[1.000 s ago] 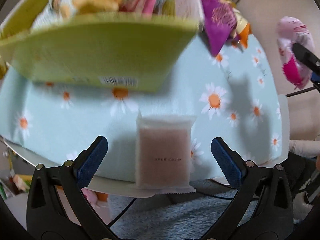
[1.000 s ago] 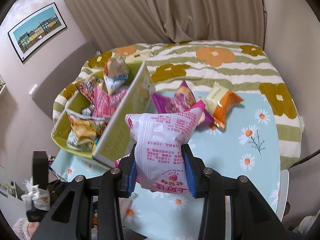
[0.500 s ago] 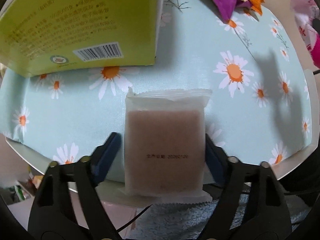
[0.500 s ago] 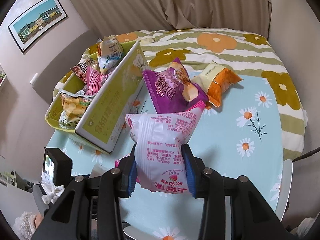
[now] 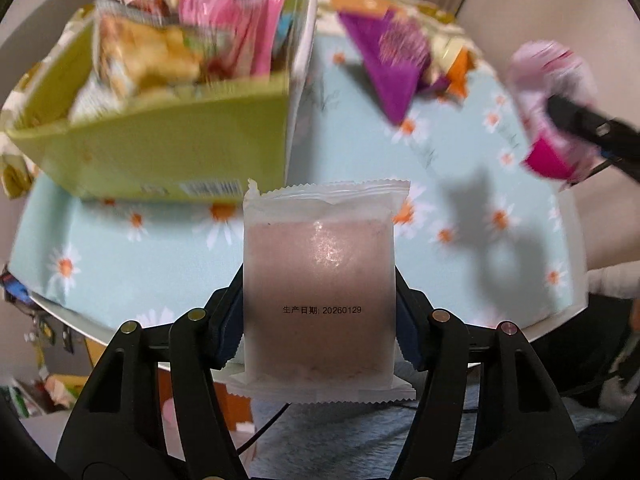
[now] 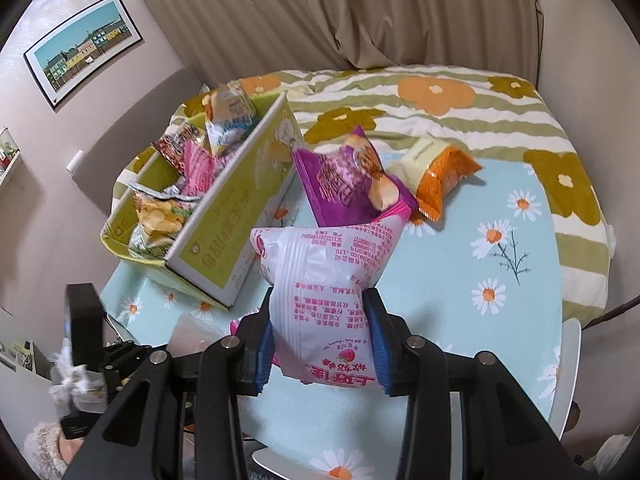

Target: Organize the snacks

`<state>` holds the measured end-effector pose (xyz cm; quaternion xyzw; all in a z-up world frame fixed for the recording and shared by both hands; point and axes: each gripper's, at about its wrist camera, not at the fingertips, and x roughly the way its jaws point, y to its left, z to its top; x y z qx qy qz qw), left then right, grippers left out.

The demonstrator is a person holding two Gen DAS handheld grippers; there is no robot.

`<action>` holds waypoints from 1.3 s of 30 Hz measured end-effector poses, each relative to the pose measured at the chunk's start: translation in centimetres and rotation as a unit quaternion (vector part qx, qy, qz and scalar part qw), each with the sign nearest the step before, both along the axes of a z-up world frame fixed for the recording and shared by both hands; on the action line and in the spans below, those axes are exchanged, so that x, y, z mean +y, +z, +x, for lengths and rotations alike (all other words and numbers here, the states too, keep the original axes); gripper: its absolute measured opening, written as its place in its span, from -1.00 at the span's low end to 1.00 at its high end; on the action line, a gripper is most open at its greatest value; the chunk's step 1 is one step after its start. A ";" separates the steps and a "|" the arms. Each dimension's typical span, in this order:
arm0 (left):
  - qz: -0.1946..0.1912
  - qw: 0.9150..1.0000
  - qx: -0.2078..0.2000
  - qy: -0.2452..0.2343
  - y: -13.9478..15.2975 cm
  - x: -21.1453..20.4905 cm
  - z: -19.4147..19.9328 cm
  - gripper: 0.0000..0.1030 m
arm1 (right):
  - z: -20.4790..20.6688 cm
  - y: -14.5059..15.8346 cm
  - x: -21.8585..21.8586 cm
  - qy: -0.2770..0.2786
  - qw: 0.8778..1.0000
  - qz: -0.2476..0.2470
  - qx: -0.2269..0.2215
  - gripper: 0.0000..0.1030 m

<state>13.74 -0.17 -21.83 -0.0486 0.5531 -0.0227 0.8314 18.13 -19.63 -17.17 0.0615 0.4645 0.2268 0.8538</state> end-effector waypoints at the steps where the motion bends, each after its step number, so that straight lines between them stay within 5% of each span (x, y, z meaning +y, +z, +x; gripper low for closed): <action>1: -0.003 1.000 -0.009 0.000 1.0 0.0 -0.2 0.15 | -0.1 0.4 0.1 0.000 1.000 0.001 -0.004 -0.27; 11: -0.003 0.995 -0.101 0.023 11.1 2.8 -0.4 0.15 | -0.3 6.7 2.5 0.023 0.998 0.029 -0.058 -0.27; 17: 0.010 0.990 -0.133 0.040 14.6 7.1 0.6 0.15 | 0.7 9.7 5.9 0.046 0.994 0.043 -0.090 -0.27; 25: 0.005 0.991 -0.123 0.057 14.4 14.3 5.5 0.15 | 3.2 10.4 12.6 0.069 0.992 0.059 -0.085 -0.27; 37: -0.020 0.998 -0.064 0.012 8.8 20.5 15.2 0.15 | 6.8 7.6 18.8 0.031 0.998 0.031 -0.044 -0.27; 39: -0.031 0.998 -0.059 0.000 8.1 20.5 15.8 0.36 | 7.3 6.7 19.2 0.016 0.999 0.024 -0.032 -0.27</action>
